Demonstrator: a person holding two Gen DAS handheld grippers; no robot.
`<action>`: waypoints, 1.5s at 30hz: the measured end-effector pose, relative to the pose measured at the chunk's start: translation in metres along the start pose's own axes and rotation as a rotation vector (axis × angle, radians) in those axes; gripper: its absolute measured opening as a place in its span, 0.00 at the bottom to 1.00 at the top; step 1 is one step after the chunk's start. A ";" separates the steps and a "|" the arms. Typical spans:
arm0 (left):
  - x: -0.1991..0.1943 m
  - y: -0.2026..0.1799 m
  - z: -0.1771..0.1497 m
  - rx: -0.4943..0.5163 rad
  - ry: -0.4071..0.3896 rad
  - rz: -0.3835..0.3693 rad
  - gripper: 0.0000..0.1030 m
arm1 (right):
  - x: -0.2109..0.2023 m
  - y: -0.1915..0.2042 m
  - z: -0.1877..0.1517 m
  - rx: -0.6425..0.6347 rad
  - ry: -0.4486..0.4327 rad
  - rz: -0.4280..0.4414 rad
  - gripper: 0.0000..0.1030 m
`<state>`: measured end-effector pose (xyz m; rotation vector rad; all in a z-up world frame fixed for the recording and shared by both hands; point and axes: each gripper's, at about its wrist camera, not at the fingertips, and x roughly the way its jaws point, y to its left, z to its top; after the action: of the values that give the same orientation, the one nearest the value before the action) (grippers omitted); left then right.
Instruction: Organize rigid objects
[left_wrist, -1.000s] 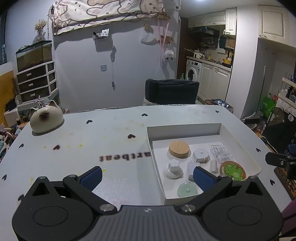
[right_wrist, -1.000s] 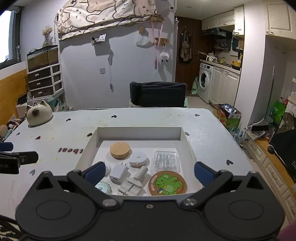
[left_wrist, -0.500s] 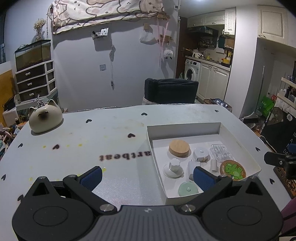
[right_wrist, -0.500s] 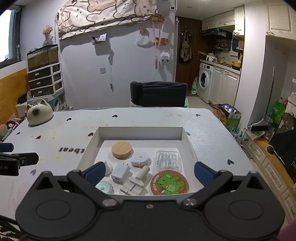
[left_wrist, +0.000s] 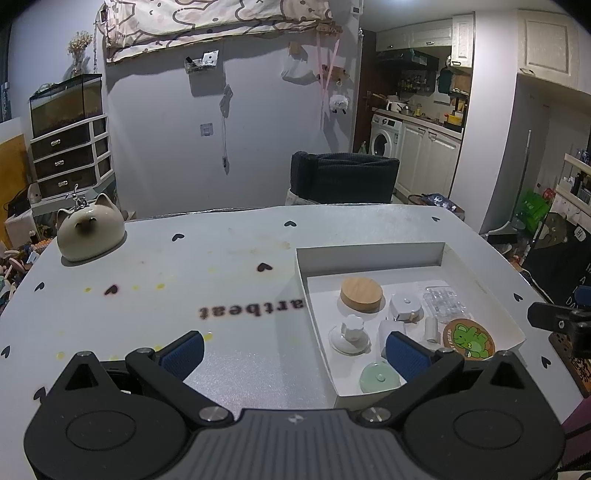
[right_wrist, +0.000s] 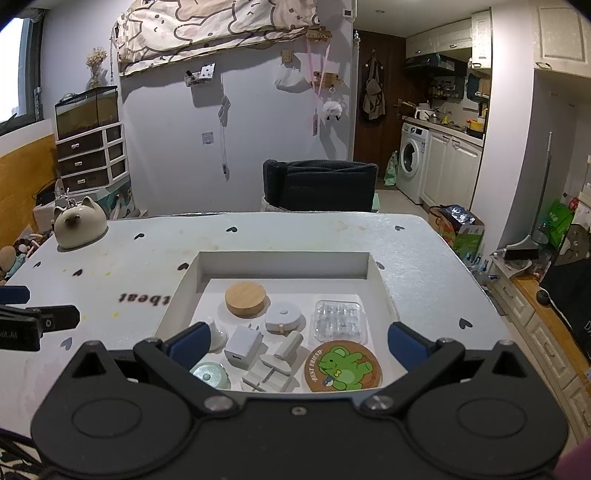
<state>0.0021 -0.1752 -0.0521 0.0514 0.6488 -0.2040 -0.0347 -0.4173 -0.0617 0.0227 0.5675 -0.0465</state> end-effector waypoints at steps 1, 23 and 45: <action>0.000 0.000 0.000 0.000 0.000 0.000 1.00 | 0.000 0.000 0.000 0.000 0.001 0.001 1.00; 0.007 0.004 0.003 -0.001 0.004 0.001 1.00 | 0.006 0.002 0.004 0.001 0.005 0.007 1.00; 0.008 0.004 0.004 0.000 0.006 0.003 1.00 | 0.008 0.003 0.005 0.004 0.006 0.008 1.00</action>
<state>0.0113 -0.1733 -0.0537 0.0524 0.6547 -0.2013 -0.0254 -0.4152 -0.0614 0.0292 0.5732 -0.0394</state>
